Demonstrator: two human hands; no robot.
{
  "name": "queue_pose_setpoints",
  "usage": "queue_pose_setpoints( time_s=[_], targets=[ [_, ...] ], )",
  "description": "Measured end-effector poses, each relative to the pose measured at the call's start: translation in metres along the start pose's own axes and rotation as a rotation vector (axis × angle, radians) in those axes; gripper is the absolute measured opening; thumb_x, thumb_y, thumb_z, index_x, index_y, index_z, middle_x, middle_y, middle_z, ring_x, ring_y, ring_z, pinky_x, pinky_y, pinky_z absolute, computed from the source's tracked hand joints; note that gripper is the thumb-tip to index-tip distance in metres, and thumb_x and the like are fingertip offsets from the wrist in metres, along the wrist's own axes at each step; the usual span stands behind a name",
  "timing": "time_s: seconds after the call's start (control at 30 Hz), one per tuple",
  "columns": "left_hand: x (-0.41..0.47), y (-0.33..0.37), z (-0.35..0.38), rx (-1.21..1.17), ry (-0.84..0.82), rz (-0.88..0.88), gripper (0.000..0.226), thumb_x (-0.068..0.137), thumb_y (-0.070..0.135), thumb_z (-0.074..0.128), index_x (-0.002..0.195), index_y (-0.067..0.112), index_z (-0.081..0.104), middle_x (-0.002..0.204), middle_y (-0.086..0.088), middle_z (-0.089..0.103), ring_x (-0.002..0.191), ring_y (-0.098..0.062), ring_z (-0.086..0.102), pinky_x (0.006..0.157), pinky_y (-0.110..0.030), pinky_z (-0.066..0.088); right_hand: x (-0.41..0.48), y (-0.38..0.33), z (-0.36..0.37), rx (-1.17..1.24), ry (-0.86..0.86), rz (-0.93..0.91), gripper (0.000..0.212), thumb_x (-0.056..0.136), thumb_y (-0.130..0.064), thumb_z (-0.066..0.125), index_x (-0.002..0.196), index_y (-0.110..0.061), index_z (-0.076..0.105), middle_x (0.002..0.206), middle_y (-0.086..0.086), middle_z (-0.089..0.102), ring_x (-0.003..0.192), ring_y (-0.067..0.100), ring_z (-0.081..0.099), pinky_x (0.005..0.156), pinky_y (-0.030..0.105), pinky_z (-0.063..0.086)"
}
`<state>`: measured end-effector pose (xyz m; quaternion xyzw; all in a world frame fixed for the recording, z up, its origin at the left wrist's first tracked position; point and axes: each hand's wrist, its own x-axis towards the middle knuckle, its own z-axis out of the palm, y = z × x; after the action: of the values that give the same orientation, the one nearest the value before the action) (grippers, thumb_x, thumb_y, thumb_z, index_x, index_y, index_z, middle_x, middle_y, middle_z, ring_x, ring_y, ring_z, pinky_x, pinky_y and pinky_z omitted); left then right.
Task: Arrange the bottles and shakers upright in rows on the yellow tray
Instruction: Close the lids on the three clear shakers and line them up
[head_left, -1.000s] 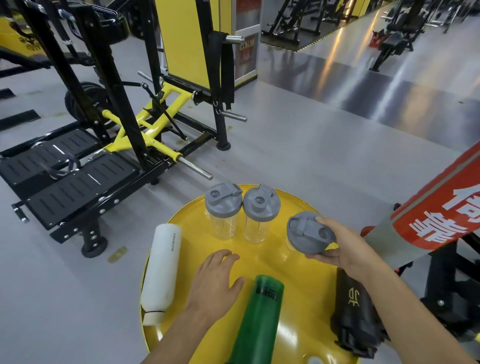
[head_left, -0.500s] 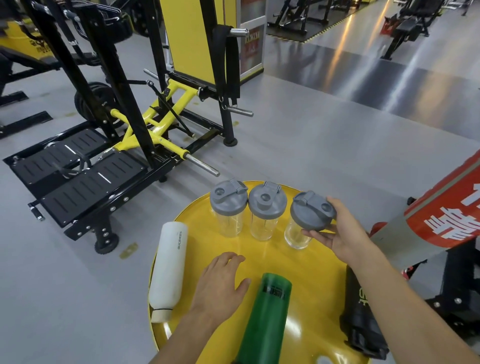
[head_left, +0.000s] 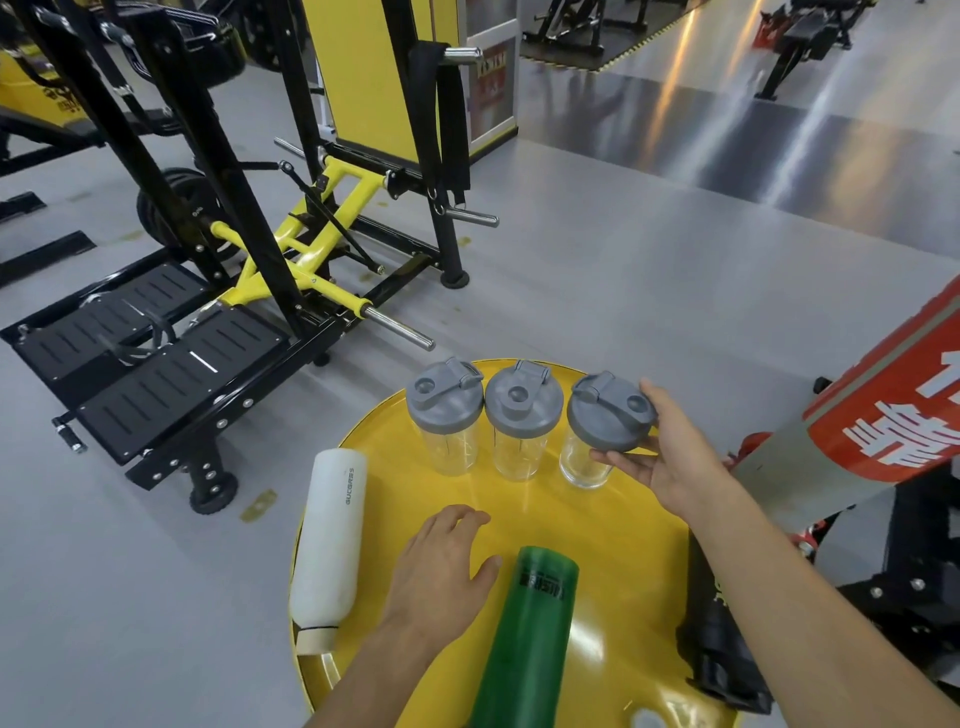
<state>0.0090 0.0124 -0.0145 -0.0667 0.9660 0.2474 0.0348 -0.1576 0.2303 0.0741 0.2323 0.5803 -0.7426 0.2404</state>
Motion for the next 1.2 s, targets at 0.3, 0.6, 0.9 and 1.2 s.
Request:
queue_pose_setpoints(
  time_s=[0.3, 0.6, 0.9, 1.2],
  targets=[
    [-0.002, 0.002, 0.006, -0.014, -0.011, -0.008, 0.05, 0.096, 0.05, 0.053, 0.143, 0.032, 0.048, 0.146, 0.013, 0.048, 0.134, -0.008, 0.045, 0.111, -0.03, 0.042, 0.0, 0.002, 0.007, 0.019, 0.028, -0.013, 0.032, 0.093, -0.055, 0.062, 0.105, -0.026, 0.066, 0.119, 0.012, 0.067, 0.075, 0.037, 0.078, 0.07, 0.036, 0.063],
    [-0.005, -0.003, 0.004, -0.022, -0.011, -0.02, 0.05, 0.096, 0.05, 0.053, 0.143, 0.032, 0.048, 0.145, 0.014, 0.048, 0.133, -0.007, 0.046, 0.11, -0.029, 0.042, -0.003, 0.005, 0.007, 0.028, 0.028, -0.029, 0.044, 0.093, -0.067, 0.053, 0.106, -0.027, 0.066, 0.116, 0.011, 0.069, 0.083, 0.038, 0.078, 0.069, 0.037, 0.065],
    [-0.007, -0.006, 0.001, -0.02, -0.01, -0.015, 0.05, 0.096, 0.05, 0.053, 0.142, 0.033, 0.049, 0.146, 0.013, 0.048, 0.132, -0.009, 0.047, 0.109, -0.03, 0.044, -0.005, 0.05, -0.008, 0.044, 0.16, 0.019, 0.062, 0.102, -0.06, 0.039, 0.141, -0.013, 0.048, 0.146, 0.016, 0.048, 0.095, 0.038, 0.075, 0.076, 0.044, 0.061],
    [-0.025, -0.033, -0.014, 0.0, 0.02, -0.031, 0.048, 0.096, 0.05, 0.052, 0.141, 0.031, 0.05, 0.146, 0.012, 0.047, 0.131, -0.01, 0.048, 0.105, -0.03, 0.047, -0.042, 0.105, -0.018, -0.452, 0.095, -0.044, 0.033, 0.102, -0.042, 0.055, 0.124, -0.018, 0.056, 0.126, 0.006, 0.062, 0.097, 0.026, 0.072, 0.075, 0.038, 0.057]
  ],
)
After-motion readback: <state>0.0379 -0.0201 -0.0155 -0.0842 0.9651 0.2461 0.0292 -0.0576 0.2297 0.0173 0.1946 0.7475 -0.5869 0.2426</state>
